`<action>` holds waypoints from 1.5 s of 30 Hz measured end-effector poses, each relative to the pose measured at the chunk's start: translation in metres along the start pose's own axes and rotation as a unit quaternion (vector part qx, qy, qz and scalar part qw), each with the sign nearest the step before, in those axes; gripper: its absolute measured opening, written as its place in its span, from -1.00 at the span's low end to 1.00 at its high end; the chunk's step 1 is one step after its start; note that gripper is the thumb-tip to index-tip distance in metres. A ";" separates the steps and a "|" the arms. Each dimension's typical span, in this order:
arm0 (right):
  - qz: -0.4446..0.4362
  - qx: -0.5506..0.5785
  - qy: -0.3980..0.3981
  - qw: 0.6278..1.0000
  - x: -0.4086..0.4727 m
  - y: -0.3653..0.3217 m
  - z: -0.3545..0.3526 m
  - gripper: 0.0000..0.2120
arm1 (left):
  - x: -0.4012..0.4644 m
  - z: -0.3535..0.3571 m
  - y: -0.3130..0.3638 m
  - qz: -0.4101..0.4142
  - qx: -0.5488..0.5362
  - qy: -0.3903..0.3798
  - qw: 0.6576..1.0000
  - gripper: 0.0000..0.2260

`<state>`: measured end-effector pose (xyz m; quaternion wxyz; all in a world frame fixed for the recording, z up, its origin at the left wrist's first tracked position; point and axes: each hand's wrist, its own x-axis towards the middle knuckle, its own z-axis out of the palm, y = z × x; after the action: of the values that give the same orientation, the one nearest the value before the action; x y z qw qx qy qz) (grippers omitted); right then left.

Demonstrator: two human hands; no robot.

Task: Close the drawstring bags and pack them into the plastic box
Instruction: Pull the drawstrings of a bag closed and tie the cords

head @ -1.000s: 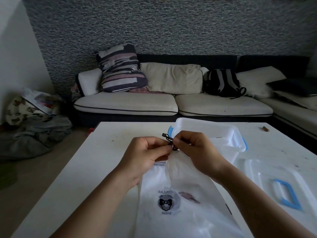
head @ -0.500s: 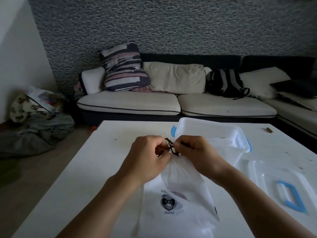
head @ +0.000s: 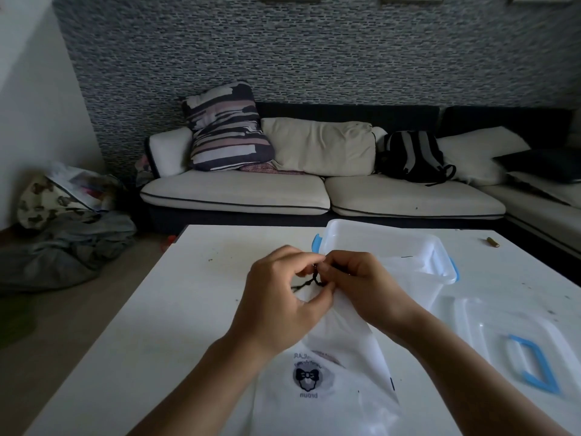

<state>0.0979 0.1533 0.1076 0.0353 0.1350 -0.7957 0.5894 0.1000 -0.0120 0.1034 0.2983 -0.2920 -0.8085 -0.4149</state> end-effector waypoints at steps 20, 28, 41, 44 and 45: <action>-0.098 -0.191 0.048 0.976 -0.003 -0.001 -0.014 -0.81 | 0.004 0.005 -0.009 -0.305 -0.226 -0.107 0.919 -0.90; -0.125 -0.261 0.071 0.955 -0.003 0.000 -0.009 -0.80 | 0.002 0.009 -0.009 -0.322 -0.236 -0.100 0.911 -0.89; -0.017 -0.033 0.063 0.997 0.003 -0.004 -0.005 -0.80 | 0.009 0.003 -0.002 -0.522 -0.580 -0.102 0.617 -0.78; -0.030 -0.066 0.050 0.996 0.001 -0.003 -0.006 -0.82 | 0.008 0.001 -0.003 -0.516 -0.562 -0.140 0.630 -0.84; -0.038 -0.081 0.047 0.995 0.001 -0.004 -0.006 -0.82 | 0.008 0.001 -0.003 -0.511 -0.552 -0.144 0.643 -0.83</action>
<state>0.0975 0.1579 0.1132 0.1061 0.1340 -0.8324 0.5271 0.0929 -0.0105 0.1073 -0.2982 0.0011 -0.4829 -0.8234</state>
